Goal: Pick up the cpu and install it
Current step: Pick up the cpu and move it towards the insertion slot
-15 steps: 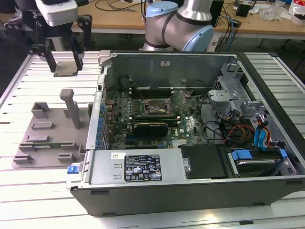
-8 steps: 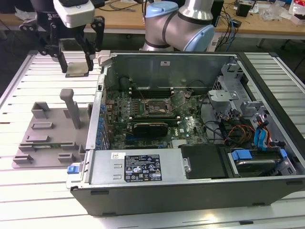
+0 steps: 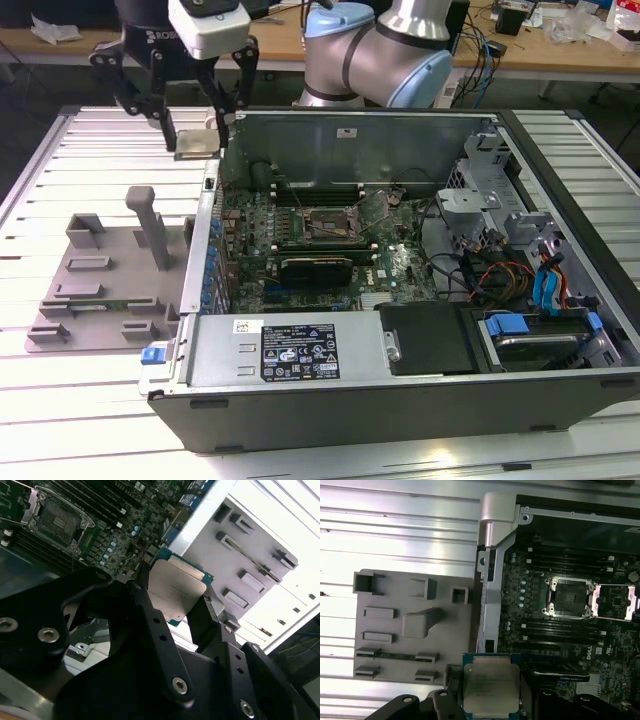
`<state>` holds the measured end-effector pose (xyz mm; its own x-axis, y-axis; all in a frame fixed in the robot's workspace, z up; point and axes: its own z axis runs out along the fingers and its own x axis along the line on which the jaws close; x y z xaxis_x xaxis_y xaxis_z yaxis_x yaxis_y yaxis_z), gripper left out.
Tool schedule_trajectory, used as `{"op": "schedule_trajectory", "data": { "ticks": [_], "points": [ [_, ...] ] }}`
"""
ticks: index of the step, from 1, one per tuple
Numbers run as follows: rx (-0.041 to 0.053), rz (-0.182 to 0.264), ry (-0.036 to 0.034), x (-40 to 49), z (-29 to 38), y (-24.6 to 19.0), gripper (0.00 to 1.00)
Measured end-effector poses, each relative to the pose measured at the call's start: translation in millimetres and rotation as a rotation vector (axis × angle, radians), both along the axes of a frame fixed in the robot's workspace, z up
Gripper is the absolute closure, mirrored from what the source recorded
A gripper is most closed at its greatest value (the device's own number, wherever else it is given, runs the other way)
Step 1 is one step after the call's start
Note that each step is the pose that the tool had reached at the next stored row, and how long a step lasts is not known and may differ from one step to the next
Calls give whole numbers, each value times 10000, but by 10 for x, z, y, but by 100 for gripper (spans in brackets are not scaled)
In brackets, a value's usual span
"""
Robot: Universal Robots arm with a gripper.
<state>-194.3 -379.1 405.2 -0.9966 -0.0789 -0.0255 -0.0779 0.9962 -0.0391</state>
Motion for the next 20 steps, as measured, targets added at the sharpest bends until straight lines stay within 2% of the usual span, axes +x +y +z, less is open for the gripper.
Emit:
{"op": "schedule_trajectory", "data": {
  "ticks": [4,10,12,15,17,19,20],
  "points": [
    [-16,-1,-1,156,-10,28,45],
    [-36,0,-1,296,-20,49,45],
    [-50,0,-1,391,-27,64,45],
    [-56,0,-1,455,-33,74,45],
    [-66,-1,-1,538,-43,90,45],
    [-121,-1,-1,730,-62,144,45],
    [-134,0,-1,765,-65,156,45]
  ]
}}
